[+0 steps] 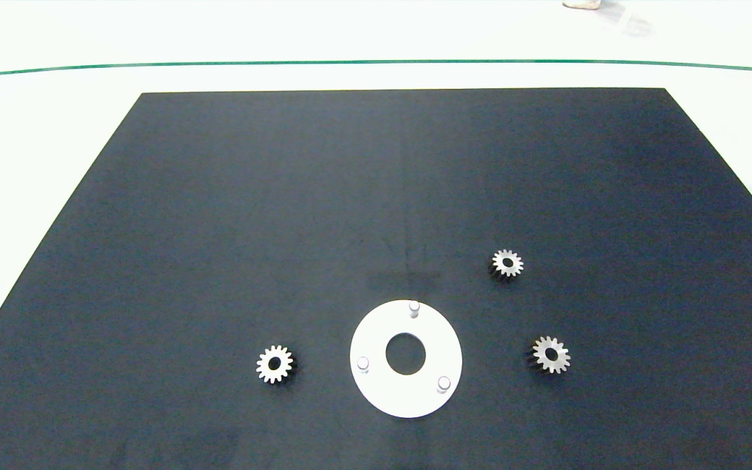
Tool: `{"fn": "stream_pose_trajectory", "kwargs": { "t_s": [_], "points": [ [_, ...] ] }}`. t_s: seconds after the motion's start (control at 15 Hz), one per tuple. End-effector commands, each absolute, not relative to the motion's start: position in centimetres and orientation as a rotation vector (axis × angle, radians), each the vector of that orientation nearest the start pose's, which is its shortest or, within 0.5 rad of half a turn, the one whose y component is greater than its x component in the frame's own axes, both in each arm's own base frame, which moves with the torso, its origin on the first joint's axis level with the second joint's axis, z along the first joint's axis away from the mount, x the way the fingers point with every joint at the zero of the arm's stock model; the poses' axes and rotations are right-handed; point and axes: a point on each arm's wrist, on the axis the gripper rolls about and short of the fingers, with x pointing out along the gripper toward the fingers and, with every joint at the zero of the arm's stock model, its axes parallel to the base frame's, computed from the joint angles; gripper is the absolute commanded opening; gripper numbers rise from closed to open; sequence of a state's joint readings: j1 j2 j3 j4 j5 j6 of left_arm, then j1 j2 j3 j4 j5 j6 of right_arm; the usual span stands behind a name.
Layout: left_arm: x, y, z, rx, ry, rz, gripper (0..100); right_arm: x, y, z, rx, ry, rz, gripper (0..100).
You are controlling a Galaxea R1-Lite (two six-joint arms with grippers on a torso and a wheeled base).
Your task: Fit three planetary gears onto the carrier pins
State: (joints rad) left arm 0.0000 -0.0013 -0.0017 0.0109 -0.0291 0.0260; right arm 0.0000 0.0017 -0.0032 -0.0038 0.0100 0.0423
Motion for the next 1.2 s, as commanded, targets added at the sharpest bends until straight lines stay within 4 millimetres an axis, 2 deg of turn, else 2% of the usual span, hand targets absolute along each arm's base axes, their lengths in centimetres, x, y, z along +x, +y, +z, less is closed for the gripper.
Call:
{"fn": "stream_pose_trajectory", "kwargs": {
  "t_s": [0.07, 1.2],
  "points": [
    [-2.29, -0.07, 7.48, 0.026, 0.009, -0.029, 100, -2.28, 0.02, 7.69, 0.043, -0.004, 0.011, 100],
    [-2.29, -0.07, 7.48, 0.026, 0.009, -0.029, 100, -2.28, 0.02, 7.69, 0.043, -0.004, 0.011, 100]
  ]
}}
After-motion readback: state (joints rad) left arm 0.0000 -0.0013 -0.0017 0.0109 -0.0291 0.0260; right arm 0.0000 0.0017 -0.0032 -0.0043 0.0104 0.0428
